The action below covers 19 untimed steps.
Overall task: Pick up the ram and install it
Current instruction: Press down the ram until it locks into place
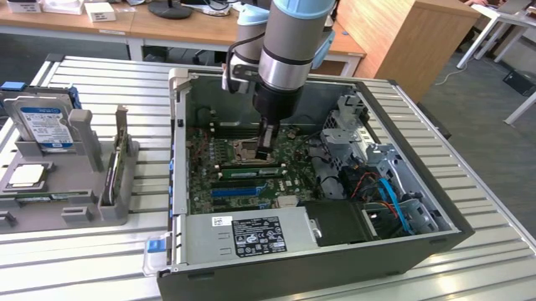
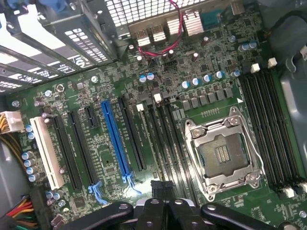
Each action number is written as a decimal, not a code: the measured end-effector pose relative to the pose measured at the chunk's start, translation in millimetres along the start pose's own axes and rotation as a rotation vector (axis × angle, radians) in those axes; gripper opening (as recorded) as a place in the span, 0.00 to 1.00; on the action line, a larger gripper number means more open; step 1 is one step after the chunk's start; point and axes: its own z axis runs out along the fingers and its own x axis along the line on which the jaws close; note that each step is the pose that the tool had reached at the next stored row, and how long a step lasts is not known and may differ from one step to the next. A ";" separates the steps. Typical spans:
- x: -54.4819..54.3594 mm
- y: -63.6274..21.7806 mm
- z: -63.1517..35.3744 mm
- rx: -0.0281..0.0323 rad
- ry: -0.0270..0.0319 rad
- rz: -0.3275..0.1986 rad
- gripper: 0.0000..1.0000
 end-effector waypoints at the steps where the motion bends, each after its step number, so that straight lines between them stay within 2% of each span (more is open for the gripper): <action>1: 0.0 0.0 0.0 0.0000 0.0001 0.006 0.11; 7: 0.0 0.0 0.0 -0.0003 0.0010 0.058 0.11; 19: 0.0 0.0 0.2 -0.0016 0.0022 0.217 0.11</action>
